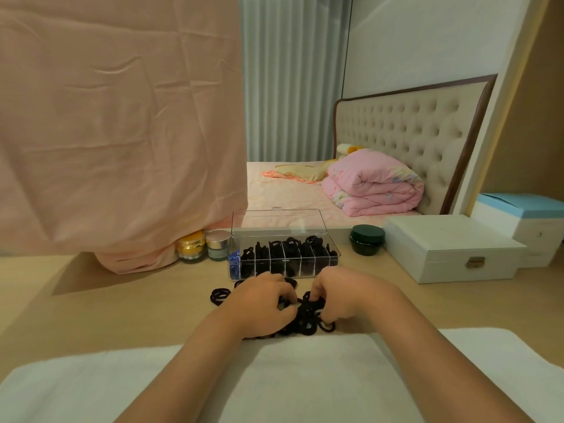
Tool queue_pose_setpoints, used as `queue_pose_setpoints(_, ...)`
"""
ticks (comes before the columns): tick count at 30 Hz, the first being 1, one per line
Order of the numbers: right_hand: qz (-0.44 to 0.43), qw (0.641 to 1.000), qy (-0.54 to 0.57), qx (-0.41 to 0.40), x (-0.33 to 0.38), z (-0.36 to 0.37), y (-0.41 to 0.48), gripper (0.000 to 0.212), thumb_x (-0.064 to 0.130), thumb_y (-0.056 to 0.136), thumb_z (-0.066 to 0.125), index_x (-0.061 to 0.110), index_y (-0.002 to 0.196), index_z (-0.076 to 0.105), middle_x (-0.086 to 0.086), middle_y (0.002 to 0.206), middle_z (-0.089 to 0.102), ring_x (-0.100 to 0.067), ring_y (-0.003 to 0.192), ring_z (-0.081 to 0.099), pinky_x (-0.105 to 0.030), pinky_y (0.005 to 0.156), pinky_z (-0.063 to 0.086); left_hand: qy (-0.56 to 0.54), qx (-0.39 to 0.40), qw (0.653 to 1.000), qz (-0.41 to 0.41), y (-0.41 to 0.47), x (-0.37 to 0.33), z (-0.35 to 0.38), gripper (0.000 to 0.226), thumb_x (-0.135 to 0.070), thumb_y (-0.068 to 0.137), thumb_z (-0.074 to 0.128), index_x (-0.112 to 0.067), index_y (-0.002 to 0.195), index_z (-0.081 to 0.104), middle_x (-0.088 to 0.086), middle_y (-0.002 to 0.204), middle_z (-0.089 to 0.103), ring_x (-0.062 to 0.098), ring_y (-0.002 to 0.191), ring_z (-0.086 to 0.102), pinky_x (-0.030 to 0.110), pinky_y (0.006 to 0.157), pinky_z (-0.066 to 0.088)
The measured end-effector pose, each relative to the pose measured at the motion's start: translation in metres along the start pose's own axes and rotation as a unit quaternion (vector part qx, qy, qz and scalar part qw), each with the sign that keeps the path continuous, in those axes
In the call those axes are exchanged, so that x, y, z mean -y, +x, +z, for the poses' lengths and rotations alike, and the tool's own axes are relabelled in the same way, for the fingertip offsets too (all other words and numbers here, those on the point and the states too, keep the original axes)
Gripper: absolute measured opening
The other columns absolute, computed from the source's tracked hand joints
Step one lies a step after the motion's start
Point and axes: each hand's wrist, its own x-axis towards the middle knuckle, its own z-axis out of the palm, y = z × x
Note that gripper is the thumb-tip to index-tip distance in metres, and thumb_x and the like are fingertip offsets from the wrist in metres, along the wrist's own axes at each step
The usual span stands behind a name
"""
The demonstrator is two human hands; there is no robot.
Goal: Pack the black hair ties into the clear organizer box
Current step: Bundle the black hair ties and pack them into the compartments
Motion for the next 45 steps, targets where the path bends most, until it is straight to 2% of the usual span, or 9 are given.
queue_pose_setpoints(8, -0.015, 0.998, -0.029, -0.061, 0.0, 0.006, 0.011, 0.016, 0.018, 0.088, 0.071, 0.021, 0.102, 0.077, 0.002, 0.093, 0.071, -0.016, 0.087, 0.067, -0.032, 0.084, 0.06, -0.086, 0.085, 0.992, -0.02, -0.002, 0.007, -0.007, 0.047, -0.037, 0.09, 0.044, -0.024, 0.128, 0.069, -0.008, 0.135, 0.054, 0.01, 0.121, 0.045, 0.033, 0.103, 0.039)
queue_pose_setpoints(13, -0.026, 0.999, 0.021, -0.028, -0.007, 0.006, 0.012, 0.017, 0.025, 0.085, 0.069, 0.01, 0.092, 0.074, -0.005, 0.076, 0.061, -0.016, 0.07, 0.057, -0.035, 0.071, 0.057, -0.029, 0.084, 0.996, -0.005, -0.001, 0.009, -0.004, 0.044, -0.028, 0.091, 0.06, -0.027, 0.134, 0.063, -0.012, 0.136, 0.051, 0.008, 0.127, 0.04, 0.033, 0.109, 0.04)
queue_pose_setpoints(19, -0.039, 0.99, 0.103, -0.088, -0.006, -0.006, 0.002, 0.022, 0.023, 0.09, 0.052, 0.014, 0.071, 0.059, -0.002, 0.07, 0.051, -0.016, 0.064, 0.047, -0.034, 0.061, 0.04, -0.006, 0.011, 1.0, 0.013, 0.002, 0.014, 0.001, 0.014, -0.029, 0.093, 0.065, -0.026, 0.103, 0.075, -0.013, 0.125, 0.056, 0.006, 0.119, 0.044, 0.029, 0.101, 0.045)
queue_pose_setpoints(22, -0.043, 0.979, 0.18, -0.079, 0.0, -0.005, -0.001, 0.026, 0.021, 0.099, 0.043, 0.011, 0.077, 0.051, -0.003, 0.064, 0.046, -0.017, 0.056, 0.043, -0.032, 0.058, 0.039, -0.105, -0.001, 0.994, -0.035, 0.0, 0.013, -0.005, 0.01, -0.027, 0.095, 0.059, -0.028, 0.088, 0.065, -0.007, 0.102, 0.062, 0.009, 0.097, 0.057, 0.026, 0.085, 0.05)
queue_pose_setpoints(25, -0.044, 0.965, 0.256, -0.029, 0.003, -0.005, -0.003, 0.026, 0.025, 0.105, 0.039, 0.011, 0.088, 0.053, -0.008, 0.074, 0.06, -0.015, 0.056, 0.052, -0.027, 0.057, 0.048, -0.232, -0.033, 0.967, -0.098, -0.003, 0.013, -0.01, 0.015, -0.03, 0.098, 0.056, -0.028, 0.083, 0.061, -0.009, 0.08, 0.064, 0.006, 0.072, 0.058, 0.023, 0.068, 0.045)
queue_pose_setpoints(31, -0.089, 0.945, 0.314, 0.018, 0.0, -0.006, -0.003, 0.018, 0.019, 0.105, 0.052, 0.01, 0.105, 0.067, -0.01, 0.094, 0.074, -0.017, 0.071, 0.067, -0.029, 0.061, 0.056, -0.311, -0.038, 0.941, -0.13, -0.003, 0.018, -0.016, 0.009, -0.023, 0.095, 0.066, -0.029, 0.095, 0.072, -0.009, 0.092, 0.074, 0.006, 0.088, 0.067, 0.027, 0.088, 0.052)
queue_pose_setpoints(38, -0.088, 0.973, 0.211, -0.043, -0.007, -0.017, -0.003, 0.01, 0.025, 0.096, 0.068, 0.021, 0.096, 0.077, -0.006, 0.088, 0.077, -0.029, 0.076, 0.07, -0.04, 0.068, 0.06, -0.321, -0.029, 0.935, -0.149, -0.004, 0.021, -0.021, 0.008, -0.017, 0.092, 0.07, -0.025, 0.092, 0.071, -0.007, 0.089, 0.072, 0.007, 0.084, 0.065, 0.026, 0.084, 0.052)
queue_pose_setpoints(42, -0.105, 0.972, 0.209, -0.005, -0.008, -0.031, -0.017, 0.007, 0.017, 0.095, 0.067, 0.015, 0.097, 0.073, -0.002, 0.085, 0.077, -0.01, 0.072, 0.071, -0.026, 0.056, 0.052, -0.307, -0.023, 0.942, -0.136, -0.003, 0.021, -0.023, 0.02, -0.01, 0.094, 0.065, -0.028, 0.1, 0.07, -0.006, 0.097, 0.074, 0.007, 0.092, 0.068, 0.027, 0.089, 0.055)
queue_pose_setpoints(45, -0.097, 0.978, 0.184, 0.032, -0.01, -0.034, -0.02, 0.011, 0.01, 0.095, 0.061, 0.017, 0.097, 0.069, -0.005, 0.094, 0.078, -0.011, 0.077, 0.072, -0.025, 0.059, 0.051, -0.299, -0.01, 0.948, -0.109, -0.002, 0.019, -0.024, 0.016, -0.013, 0.096, 0.064, -0.025, 0.102, 0.072, -0.007, 0.1, 0.074, 0.007, 0.095, 0.069, 0.03, 0.094, 0.055)
